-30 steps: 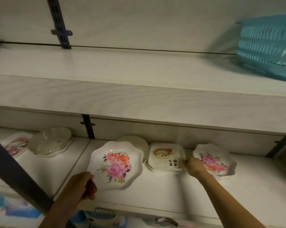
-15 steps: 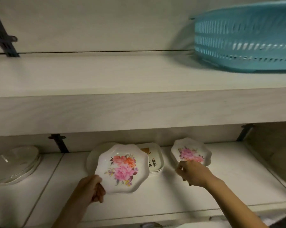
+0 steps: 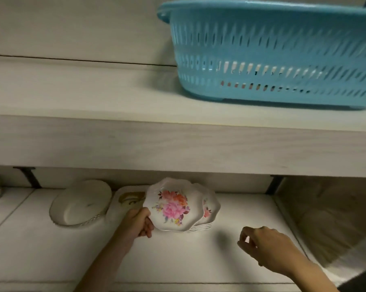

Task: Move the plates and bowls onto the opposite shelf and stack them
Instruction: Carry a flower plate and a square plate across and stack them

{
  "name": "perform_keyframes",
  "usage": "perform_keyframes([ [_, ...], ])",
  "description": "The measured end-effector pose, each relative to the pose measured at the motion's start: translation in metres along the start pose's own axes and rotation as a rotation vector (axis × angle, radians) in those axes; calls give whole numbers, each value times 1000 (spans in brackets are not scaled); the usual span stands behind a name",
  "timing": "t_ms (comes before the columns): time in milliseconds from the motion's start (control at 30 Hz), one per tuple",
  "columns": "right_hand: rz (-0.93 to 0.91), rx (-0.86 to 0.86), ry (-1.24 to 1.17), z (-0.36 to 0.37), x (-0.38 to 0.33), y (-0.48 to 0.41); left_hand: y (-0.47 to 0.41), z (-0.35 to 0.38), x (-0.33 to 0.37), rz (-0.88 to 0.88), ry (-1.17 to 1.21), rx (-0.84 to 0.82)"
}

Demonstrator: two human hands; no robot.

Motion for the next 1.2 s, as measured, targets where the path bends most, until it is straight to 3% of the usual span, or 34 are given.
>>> perform_keyframes([
  [300, -14, -29, -44, -8, 46, -4, -29, 54, -10, -126, -18, 63],
  [533, -8, -20, -71, -14, 56, -6, -39, 71, -13, -123, -108, 4],
  [633, -4, -21, -60, -14, 56, -7, -37, 71, -12, -55, -273, -55],
  [900, -120, 4, -29, -10, 31, -16, 8, 51, 18, 375, -745, -94],
  [1000, -195, 23, -13, -9, 12, -18, 29, 35, 24, 414, -932, -74],
  [1200, -373, 58, 41, 1, -40, -17, 72, -3, 16, 383, -1067, 56],
])
Point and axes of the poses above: each hand's wrist, its own y-axis away from the middle knuckle, its own z-axis out of the palm, x = y × z, the point moved 4 cm from there along -y, towards the middle knuckle, and after that the axes turned 13 degrees about z, right-handed, at the moved point
